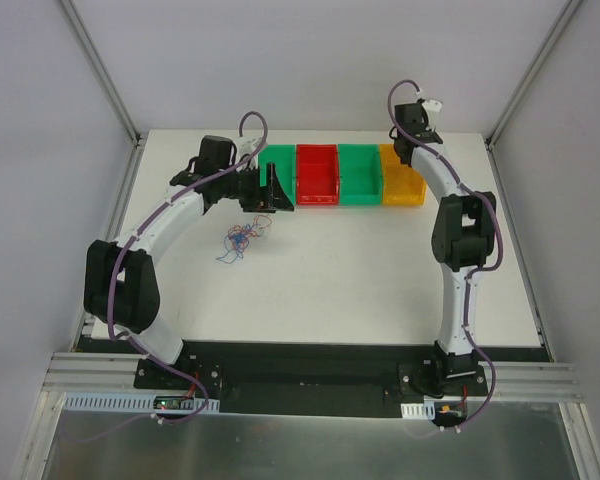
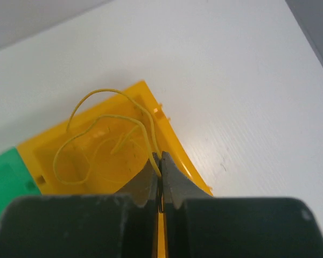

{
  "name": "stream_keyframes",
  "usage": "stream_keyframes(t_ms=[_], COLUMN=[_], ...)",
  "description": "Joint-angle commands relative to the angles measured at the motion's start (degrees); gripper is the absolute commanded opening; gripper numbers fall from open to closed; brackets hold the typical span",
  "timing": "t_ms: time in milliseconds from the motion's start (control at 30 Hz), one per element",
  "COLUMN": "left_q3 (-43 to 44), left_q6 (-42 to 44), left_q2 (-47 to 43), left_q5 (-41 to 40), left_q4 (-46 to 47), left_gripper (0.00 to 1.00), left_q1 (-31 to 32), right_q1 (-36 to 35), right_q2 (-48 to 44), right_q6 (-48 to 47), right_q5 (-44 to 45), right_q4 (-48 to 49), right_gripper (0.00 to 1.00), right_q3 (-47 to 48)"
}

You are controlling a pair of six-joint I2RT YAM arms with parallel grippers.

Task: Untangle the cables

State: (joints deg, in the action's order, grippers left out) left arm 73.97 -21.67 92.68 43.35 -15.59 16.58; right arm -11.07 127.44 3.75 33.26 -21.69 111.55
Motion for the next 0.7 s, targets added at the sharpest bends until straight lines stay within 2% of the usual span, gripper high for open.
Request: stream_keyframes(t_ms=[0, 133, 267, 467, 600, 667], left_q3=[-0.1, -0.1, -0.3, -0.5, -0.6, -0.7], left_q6=[-0.9, -1.4, -1.6, -2.2, -2.1, -2.1], left_q2=[0.6, -0.1, -0.6, 0.4, 0.0, -0.3], left_q5=[2.9, 3.4, 3.7, 4.2, 4.2, 4.2], left_q4=[1.7, 2.1, 2.6, 2.9, 3.1, 3.1], left_gripper=[0.72, 0.72, 0.73, 0.73, 0.72, 0.73], left_q1=[0.6, 1.7, 2.2, 2.4, 3.1, 3.2], right_q1=[1.3, 1.1, 1.1, 1.0, 1.1, 0.9], right_q2=[5.5, 6.3, 5.8, 0.5, -0.4, -1.8], right_q6=[-0.1, 0.3, -0.3, 2.0, 1.3, 0.7], right_q5=[1.1, -2.5, -4.1, -5.3, -7.8, -9.1], right_q4=[-0.5, 3.3, 2.7, 5.2, 0.9, -1.4], right_gripper=[0.01, 0.00, 0.00, 0.02, 0.23, 0.29], right_q3=[10.2, 8.6, 7.7, -1.5, 0.5, 1.5])
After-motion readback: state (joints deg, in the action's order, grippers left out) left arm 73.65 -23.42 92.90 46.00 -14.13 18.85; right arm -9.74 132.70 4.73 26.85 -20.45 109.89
